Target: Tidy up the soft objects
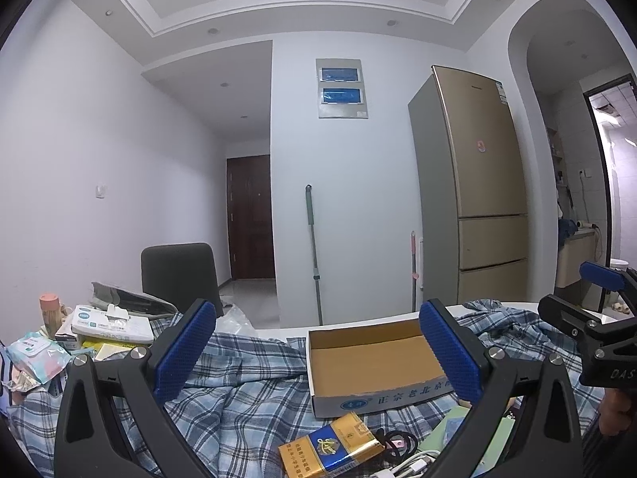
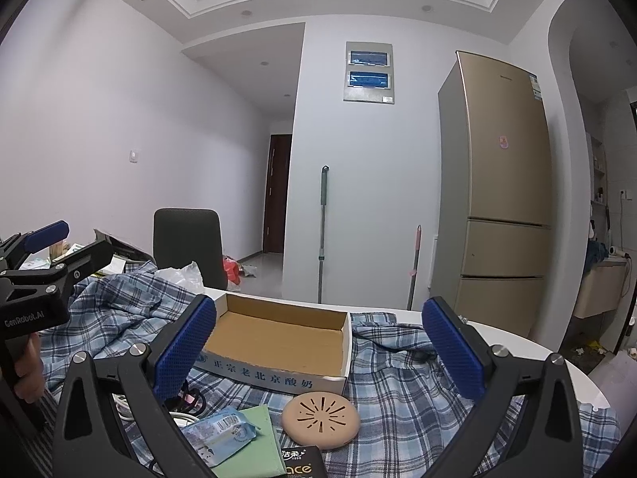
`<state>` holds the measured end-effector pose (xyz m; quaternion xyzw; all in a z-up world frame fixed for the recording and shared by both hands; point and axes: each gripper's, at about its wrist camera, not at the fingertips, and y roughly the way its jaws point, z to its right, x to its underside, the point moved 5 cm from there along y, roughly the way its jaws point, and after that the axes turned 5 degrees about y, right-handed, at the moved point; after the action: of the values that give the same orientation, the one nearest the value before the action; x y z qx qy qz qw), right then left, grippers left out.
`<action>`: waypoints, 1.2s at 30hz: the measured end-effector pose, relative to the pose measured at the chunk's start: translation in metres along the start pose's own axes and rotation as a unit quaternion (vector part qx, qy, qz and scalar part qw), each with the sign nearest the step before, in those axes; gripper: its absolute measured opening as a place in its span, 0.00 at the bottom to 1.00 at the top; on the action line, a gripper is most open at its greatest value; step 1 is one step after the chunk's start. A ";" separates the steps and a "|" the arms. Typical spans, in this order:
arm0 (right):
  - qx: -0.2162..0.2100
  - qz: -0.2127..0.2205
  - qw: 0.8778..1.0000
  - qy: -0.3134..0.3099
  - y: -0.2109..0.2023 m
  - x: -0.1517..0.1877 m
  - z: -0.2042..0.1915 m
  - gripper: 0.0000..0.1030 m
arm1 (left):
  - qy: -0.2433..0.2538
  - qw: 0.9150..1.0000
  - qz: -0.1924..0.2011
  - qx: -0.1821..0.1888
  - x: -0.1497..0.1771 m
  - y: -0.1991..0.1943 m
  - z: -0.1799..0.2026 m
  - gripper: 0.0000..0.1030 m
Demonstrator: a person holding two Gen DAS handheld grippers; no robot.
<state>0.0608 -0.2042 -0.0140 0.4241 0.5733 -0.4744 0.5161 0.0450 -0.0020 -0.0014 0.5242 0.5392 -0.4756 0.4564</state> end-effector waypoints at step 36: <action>0.001 -0.103 0.993 0.052 0.025 -0.019 0.032 1.00 | -0.022 0.967 -0.245 0.064 0.028 0.034 0.010 1.00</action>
<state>0.0929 -0.2309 0.0015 0.3872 0.6395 -0.5028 0.4339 0.0783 -0.0085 -0.0313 0.3942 0.6093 -0.6177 0.3030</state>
